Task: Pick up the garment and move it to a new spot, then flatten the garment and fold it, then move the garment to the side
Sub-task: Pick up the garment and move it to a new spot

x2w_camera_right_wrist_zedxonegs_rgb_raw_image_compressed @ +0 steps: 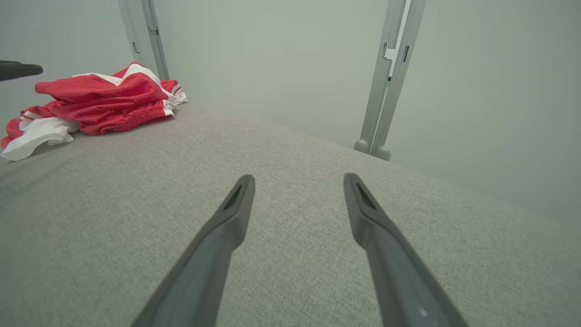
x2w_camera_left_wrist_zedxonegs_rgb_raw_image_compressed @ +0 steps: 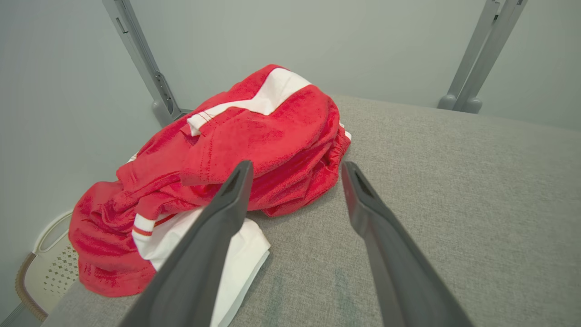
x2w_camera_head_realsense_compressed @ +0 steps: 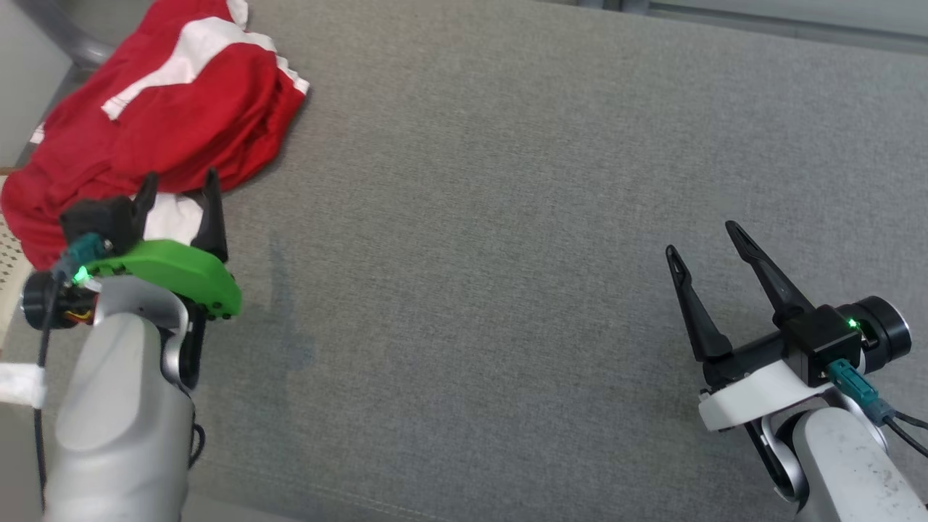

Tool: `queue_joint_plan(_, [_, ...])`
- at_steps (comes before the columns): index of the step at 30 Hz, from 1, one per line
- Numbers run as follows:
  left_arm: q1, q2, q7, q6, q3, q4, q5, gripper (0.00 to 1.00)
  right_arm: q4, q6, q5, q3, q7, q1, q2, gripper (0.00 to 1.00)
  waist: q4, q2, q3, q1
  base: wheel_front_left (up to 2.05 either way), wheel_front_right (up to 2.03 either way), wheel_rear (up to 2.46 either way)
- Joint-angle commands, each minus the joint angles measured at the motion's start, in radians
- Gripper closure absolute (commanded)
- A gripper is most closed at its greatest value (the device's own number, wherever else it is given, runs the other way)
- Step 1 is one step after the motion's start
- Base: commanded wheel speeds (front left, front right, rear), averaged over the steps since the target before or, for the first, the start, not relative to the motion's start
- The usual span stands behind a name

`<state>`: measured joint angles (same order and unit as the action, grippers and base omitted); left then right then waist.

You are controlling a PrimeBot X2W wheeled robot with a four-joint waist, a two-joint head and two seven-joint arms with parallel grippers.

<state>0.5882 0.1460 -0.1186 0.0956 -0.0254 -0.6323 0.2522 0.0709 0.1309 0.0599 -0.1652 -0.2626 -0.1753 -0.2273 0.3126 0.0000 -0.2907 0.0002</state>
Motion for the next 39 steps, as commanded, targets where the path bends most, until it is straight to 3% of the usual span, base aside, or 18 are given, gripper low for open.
queue_joint_plan(1, [0.056, 0.022, 0.014, -0.013, 0.009, -0.023, -0.004, 0.0, -0.002, 0.0, 0.005, -0.002, -0.003, -0.02, -0.007, 0.0, -0.119, 0.0, -0.124, -0.0002, 0.0, 0.0, 0.0])
queue_joint_plan(7, [0.212, 0.104, 0.101, -0.073, 0.026, -0.148, -0.028, 0.0, 0.002, 0.0, 0.012, -0.009, -0.003, -0.021, -0.022, 0.0, -0.151, 0.0, -0.149, -0.0002, 0.0, 0.0, 0.0])
queue_joint_plan(13, [0.287, 0.17, 0.215, -0.071, 0.021, -0.271, -0.033, 0.0, 0.006, 0.0, 0.019, -0.027, -0.003, -0.009, -0.044, 0.0, -0.175, 0.0, -0.152, -0.0002, 0.0, 0.0, 0.0])
queue_joint_plan(20, [0.301, 0.189, 0.263, -0.114, 0.023, -0.381, -0.032, 0.0, 0.017, 0.0, 0.025, -0.039, -0.003, 0.031, -0.046, 0.0, -0.177, 0.0, -0.121, -0.0002, 0.0, 0.0, 0.0])
queue_joint_plan(22, [0.297, 0.182, 0.259, -0.118, 0.014, -0.404, -0.037, 0.89, 0.02, 0.0, 0.026, -0.038, -0.003, 0.036, -0.045, 0.0, -0.17, 0.0, -0.109, -0.0002, 0.0, 0.0, 0.0])
queue_joint_plan(23, [0.291, 0.177, 0.259, -0.112, 0.01, -0.418, -0.037, 1.0, 0.025, 0.0, 0.028, -0.038, -0.003, 0.042, -0.043, 0.0, -0.166, 0.0, -0.098, -0.0002, 0.0, 0.0, 0.0])
queue_joint_plan(39, [0.317, 0.169, 0.21, -0.032, -0.027, -0.468, -0.011, 1.0, 0.05, 0.0, 0.036, -0.052, -0.003, 0.035, -0.035, 0.0, -0.128, 0.0, -0.041, -0.0002, 0.0, 0.0, 0.0])
